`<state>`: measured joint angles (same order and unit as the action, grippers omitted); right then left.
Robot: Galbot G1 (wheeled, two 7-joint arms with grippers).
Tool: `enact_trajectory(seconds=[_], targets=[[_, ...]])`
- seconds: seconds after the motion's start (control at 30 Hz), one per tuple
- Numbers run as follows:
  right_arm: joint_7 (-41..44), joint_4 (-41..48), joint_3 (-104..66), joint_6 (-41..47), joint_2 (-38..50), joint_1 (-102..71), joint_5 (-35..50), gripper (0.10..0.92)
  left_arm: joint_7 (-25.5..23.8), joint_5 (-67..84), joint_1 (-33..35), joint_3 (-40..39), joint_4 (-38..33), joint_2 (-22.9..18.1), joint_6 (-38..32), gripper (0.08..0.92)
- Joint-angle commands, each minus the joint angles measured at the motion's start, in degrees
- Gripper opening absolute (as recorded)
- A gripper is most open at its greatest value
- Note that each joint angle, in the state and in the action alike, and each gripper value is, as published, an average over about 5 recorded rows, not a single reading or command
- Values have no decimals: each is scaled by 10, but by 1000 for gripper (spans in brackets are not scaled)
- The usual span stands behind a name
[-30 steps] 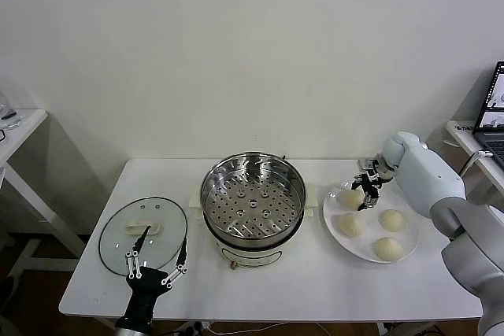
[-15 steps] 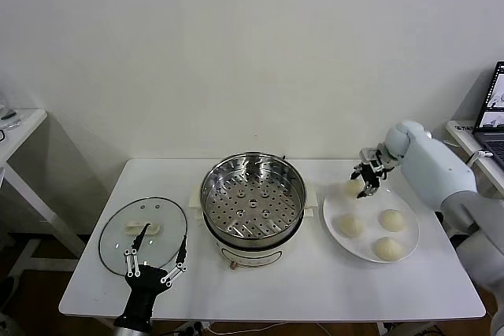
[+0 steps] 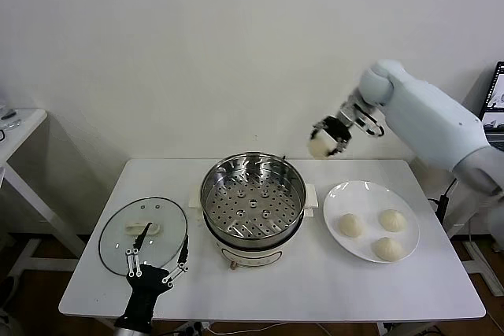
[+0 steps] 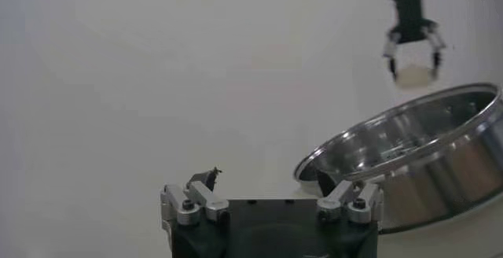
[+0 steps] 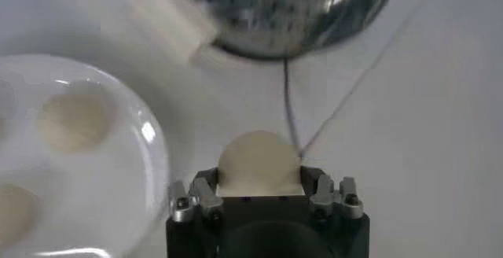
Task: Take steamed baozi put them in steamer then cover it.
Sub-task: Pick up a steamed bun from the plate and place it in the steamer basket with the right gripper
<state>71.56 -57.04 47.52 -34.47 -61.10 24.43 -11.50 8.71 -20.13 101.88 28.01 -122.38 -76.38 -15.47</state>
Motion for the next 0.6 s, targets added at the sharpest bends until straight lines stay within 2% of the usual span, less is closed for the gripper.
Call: enact_trajectory(seconds=[0.03, 0.37, 0.6], targets=[[11, -93, 50, -57, -34, 58, 18, 688, 2, 0, 1, 0, -1, 0, -1, 823], [10, -87, 70, -73, -93, 19, -33, 687, 2, 0, 0, 0, -8, -1, -1, 823], [-3, -30, 64, -85, -128, -32, -80, 680, 6, 1, 2, 3, -15, -2, -6, 823]])
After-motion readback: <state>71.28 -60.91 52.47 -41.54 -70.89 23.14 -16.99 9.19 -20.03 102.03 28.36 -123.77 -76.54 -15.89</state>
